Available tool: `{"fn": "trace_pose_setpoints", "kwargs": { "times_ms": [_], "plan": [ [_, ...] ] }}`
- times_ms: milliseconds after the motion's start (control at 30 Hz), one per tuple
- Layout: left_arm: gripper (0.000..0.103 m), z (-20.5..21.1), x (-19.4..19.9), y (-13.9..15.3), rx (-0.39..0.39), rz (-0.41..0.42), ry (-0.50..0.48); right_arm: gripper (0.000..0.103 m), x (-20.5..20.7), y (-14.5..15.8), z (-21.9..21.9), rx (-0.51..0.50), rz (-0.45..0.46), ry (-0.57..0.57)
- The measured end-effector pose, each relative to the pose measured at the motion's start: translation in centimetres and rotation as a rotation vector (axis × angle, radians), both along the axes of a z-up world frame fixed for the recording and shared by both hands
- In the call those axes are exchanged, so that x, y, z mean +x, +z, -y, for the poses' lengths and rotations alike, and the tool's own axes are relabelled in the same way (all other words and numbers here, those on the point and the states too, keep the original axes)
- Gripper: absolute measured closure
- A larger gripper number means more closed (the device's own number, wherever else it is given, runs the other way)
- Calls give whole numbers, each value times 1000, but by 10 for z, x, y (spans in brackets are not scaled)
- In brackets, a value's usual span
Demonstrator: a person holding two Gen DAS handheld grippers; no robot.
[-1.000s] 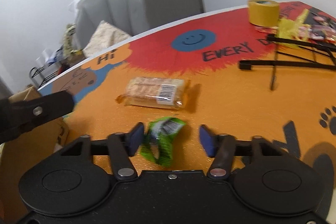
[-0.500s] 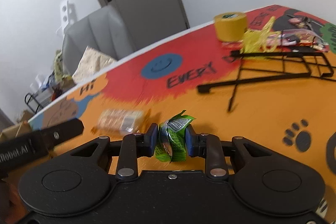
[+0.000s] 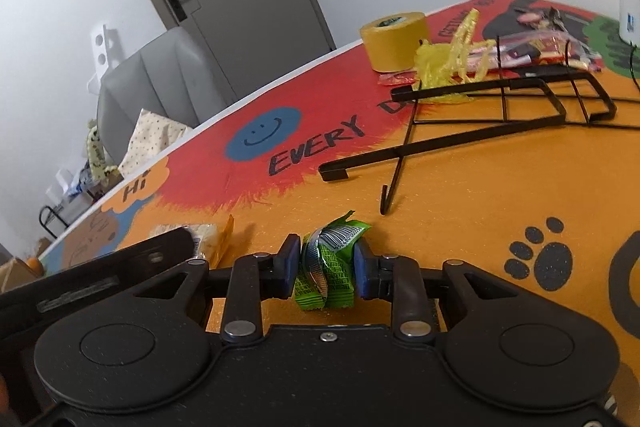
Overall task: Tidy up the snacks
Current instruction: 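Grasp the green candy with the right tool, then grasp the wafer pack with the left tool while the right tool holds the green candy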
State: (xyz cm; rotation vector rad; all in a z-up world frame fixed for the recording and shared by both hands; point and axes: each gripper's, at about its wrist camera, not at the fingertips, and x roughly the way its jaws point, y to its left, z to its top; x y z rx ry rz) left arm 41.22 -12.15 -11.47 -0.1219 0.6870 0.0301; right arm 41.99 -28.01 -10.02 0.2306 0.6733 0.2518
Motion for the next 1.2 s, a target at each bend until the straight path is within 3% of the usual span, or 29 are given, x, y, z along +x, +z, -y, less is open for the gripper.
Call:
{"fn": "trace_pose_setpoints", "kwargs": {
  "times_ms": [300,567,867,1067,1167,1200],
  "plan": [
    [5,1,12,-16,41,17,8,69,-2,2,-4,-24,7,-7],
    [2,7,15,-29,127,6,-16,61,-2,2,-6,-59,15,-23],
    [2,-2,13,-28,73,11,25,60,-3,2,-8,-76,23,-27],
    [12,-3,10,-23,65,46,38,60,-4,2,-10,-87,26,-26],
    [23,-6,8,-19,39,50,49,60,-3,2,-10,-88,22,-27],
    [31,-6,6,-18,32,55,47,60,-3,2,-10,-89,22,-26]
  ]
}}
